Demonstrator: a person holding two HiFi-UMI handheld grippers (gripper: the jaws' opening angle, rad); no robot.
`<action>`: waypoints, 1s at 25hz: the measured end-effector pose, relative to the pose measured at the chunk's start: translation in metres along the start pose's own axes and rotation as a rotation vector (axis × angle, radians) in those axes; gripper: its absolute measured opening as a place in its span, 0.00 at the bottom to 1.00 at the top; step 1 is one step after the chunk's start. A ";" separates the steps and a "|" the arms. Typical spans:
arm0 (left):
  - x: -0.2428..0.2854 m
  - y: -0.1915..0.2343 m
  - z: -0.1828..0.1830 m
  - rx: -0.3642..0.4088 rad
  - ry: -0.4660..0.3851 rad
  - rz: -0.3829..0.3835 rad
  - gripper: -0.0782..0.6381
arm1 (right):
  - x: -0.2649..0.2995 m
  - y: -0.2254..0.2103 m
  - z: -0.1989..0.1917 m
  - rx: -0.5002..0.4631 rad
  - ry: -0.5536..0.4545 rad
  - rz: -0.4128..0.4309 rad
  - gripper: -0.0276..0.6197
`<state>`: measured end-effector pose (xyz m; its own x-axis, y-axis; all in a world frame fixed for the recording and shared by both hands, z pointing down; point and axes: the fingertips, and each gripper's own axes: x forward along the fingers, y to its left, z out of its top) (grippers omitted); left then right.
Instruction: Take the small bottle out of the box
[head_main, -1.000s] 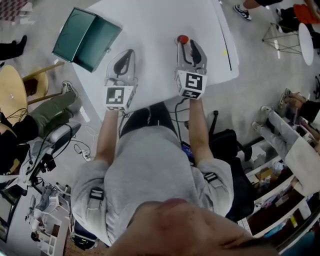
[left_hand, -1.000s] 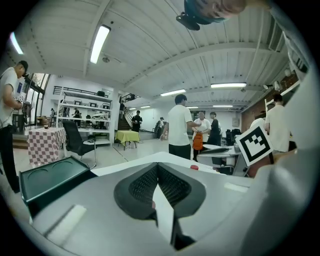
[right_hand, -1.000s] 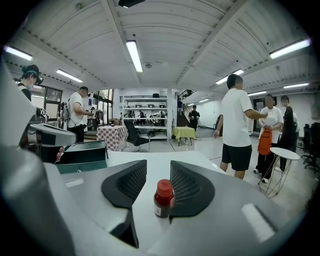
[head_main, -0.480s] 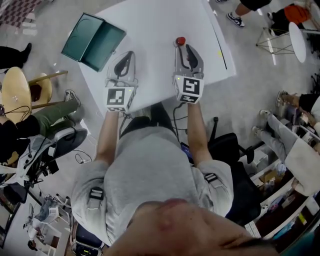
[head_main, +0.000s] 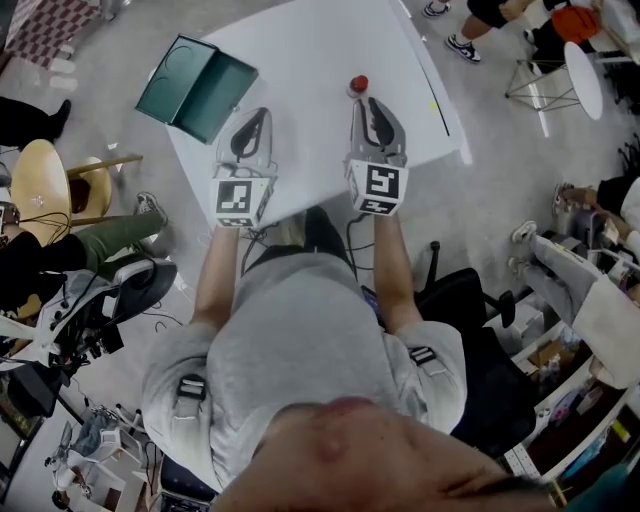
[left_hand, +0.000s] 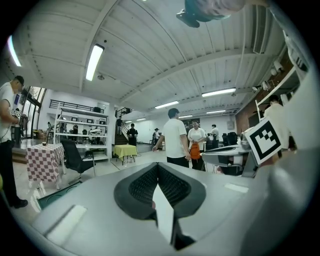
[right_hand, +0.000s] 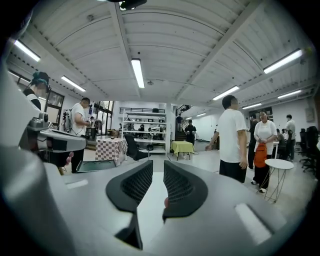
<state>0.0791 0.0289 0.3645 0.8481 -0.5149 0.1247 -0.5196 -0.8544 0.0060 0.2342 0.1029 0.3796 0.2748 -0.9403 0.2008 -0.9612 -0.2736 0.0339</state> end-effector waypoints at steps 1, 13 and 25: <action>-0.004 0.001 0.002 0.000 -0.004 -0.001 0.13 | -0.003 0.004 0.001 0.000 -0.003 0.000 0.15; -0.056 -0.011 0.006 0.003 -0.030 -0.020 0.13 | -0.053 0.042 0.004 -0.017 -0.020 0.000 0.09; -0.103 -0.027 -0.003 0.008 -0.032 -0.031 0.13 | -0.102 0.069 -0.010 -0.022 -0.016 -0.009 0.05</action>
<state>0.0056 0.1048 0.3543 0.8667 -0.4902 0.0926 -0.4925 -0.8703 0.0015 0.1394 0.1816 0.3716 0.2837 -0.9410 0.1847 -0.9589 -0.2778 0.0572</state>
